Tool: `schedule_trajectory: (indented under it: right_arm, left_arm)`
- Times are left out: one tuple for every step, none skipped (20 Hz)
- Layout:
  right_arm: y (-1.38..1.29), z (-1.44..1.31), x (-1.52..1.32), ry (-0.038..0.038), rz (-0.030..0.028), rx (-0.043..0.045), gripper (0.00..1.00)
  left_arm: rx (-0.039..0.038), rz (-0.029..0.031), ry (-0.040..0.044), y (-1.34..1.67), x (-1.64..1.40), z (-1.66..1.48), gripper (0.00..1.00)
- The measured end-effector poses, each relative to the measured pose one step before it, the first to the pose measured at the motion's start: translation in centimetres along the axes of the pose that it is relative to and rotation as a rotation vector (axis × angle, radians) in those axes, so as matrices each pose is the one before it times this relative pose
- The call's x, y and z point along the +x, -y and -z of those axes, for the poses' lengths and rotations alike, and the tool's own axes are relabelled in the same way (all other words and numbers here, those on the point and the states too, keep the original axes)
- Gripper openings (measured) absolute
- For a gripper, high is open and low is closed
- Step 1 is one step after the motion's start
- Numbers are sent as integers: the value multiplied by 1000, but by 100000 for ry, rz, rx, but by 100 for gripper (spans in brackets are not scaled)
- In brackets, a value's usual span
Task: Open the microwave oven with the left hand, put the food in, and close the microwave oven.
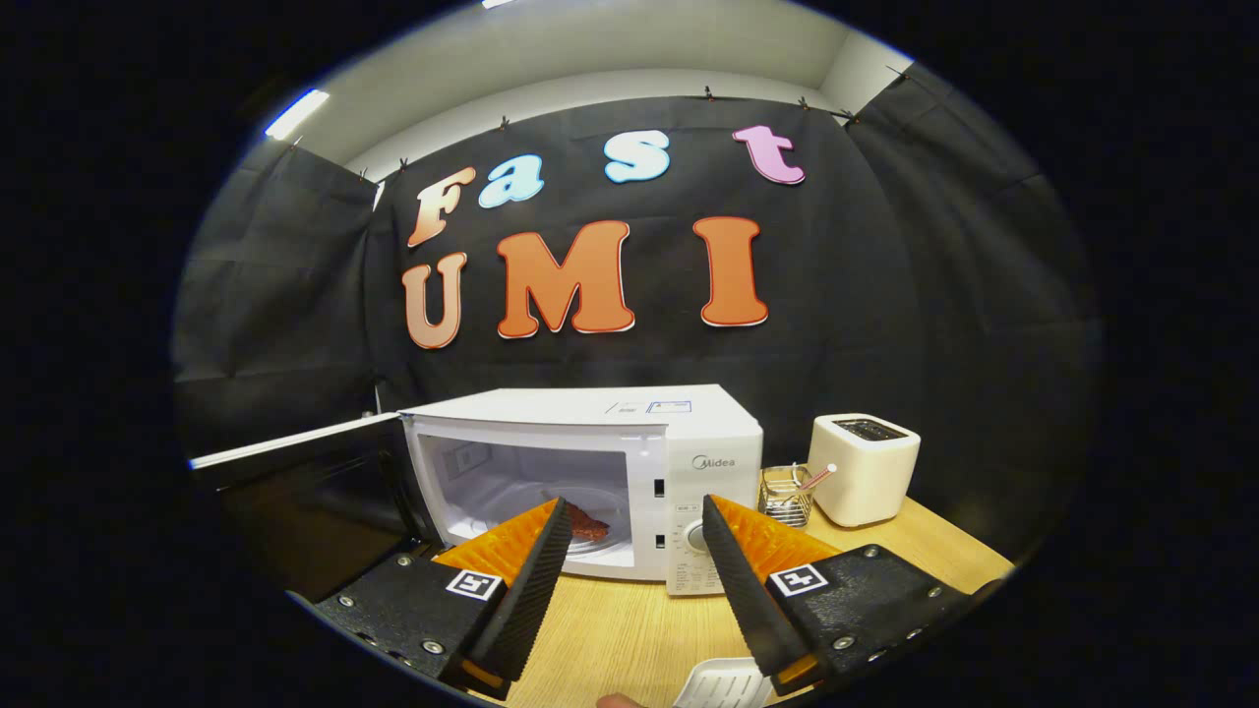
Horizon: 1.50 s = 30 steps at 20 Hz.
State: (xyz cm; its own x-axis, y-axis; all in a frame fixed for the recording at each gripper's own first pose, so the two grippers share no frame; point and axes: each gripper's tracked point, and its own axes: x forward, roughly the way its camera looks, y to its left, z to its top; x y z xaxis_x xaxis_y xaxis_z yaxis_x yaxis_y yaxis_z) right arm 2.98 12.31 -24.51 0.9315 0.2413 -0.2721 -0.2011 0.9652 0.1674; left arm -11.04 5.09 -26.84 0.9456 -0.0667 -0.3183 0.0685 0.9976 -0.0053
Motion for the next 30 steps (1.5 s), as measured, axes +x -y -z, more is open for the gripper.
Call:
schedule_trajectory:
  right_arm:
    - [816, -152, -627, 370, 393, -613, 84]
    - [951, -1, -565, -222, 958, -886, 84]
    - [758, -132, -422, -17, 760, -957, 85]
    - [802, -91, -482, 174, 741, -754, 86]
    - [604, -126, -443, 646, 137, -304, 86]
    - [559, -82, -509, 495, -49, -110, 86]
    - [314, 5, -529, 259, -549, -236, 86]
    - [357, 0, -348, -84, -376, -620, 86]
    - [578, 144, -236, -197, 299, -951, 86]
    - [553, 18, -239, 90, 485, -1250, 86]
    - [483, -79, -253, 365, 945, -1121, 86]
    - [379, -77, -339, 437, 517, -813, 86]
    - [369, 55, -165, 448, 323, -350, 86]
    - [318, 106, -44, -106, 293, -279, 86]
    - [261, 177, -134, -338, 420, -435, 86]
    - [485, 219, -146, -387, 728, -408, 86]
    - [359, 140, -156, -50, 446, -297, 86]
    - [318, -27, -112, 344, 395, 87, 86]
    - [328, 198, -72, -231, 270, 142, 86]
    - [282, 191, -155, -84, 342, 196, 86]
    - [534, 214, -169, -482, 1027, 76, 86]
    - [508, 136, -74, -322, 1002, 5, 86]
    - [437, 93, 10, -213, 1156, 172, 86]
    - [373, 87, -101, 31, 516, 439, 86]
    - [292, 7, -86, 146, 509, 692, 86]
    - [307, 3, 44, -17, 565, 819, 86]
    - [233, 210, 73, -31, 559, 661, 86]
    - [272, 142, 89, -401, 716, 339, 86]
    - [265, 267, 191, -609, 564, 132, 86]
    - [150, 217, 49, -709, 551, -130, 86]
  left_arm:
    - [536, 2718, 215, 1269, 206, -79, 87]
    - [828, 2743, 27, 1265, 355, -8, 87]
    - [839, 2792, 168, 1298, 378, -38, 87]
    - [1087, 2470, 275, 1261, 404, 21, 87]
    - [1368, 2147, 439, 1221, 353, 131, 87]
    - [1334, 2446, 411, 1318, 562, 23, 87]
    - [884, 2427, 302, 1270, 527, 135, 87]
    - [186, 2455, 246, 1163, 729, 121, 87]
    - [-564, 2466, -204, 1178, 818, 270, 87]
    - [-925, 2518, -101, 1221, 789, 127, 87]
    - [-662, 1942, 74, 901, 920, -134, 87]
    - [44, 2270, 772, 800, 861, -194, 87]
    - [-1169, 2876, 1093, 1178, 920, -339, 84]
    - [-1233, 2445, 674, 1089, 842, -171, 74]
    - [-910, 2905, -539, 1071, 1100, 249, 65]
    - [-222, 2888, -359, 1083, 1049, 182, 61]
    - [296, 1719, 146, 864, 981, -6, 60]
    - [589, 1230, -1043, 726, 1134, 271, 55]
    - [1166, 168, -432, 631, 1081, 251, 45]
    - [868, 103, 270, 439, 979, -111, 37]
    - [-156, 157, -469, 595, 986, 283, 27]
    - [-456, 426, -610, 417, 982, 203, 21]
    - [-1389, 272, -776, 235, 1063, 180, 14]
    - [-1663, 768, -637, 355, 933, 186, 12]
    - [-1546, 315, -839, 317, 881, 128, 8]
    - [-849, 278, -409, 51, 646, 243, 7]
    - [-667, -354, -815, -26, 870, 116, 6]
    - [-434, -666, -1144, -4, 975, 293, 5]
    - [-181, -2634, -627, -478, 932, 171, 5]
    - [-314, -2981, -1351, -527, 726, 164, 5]
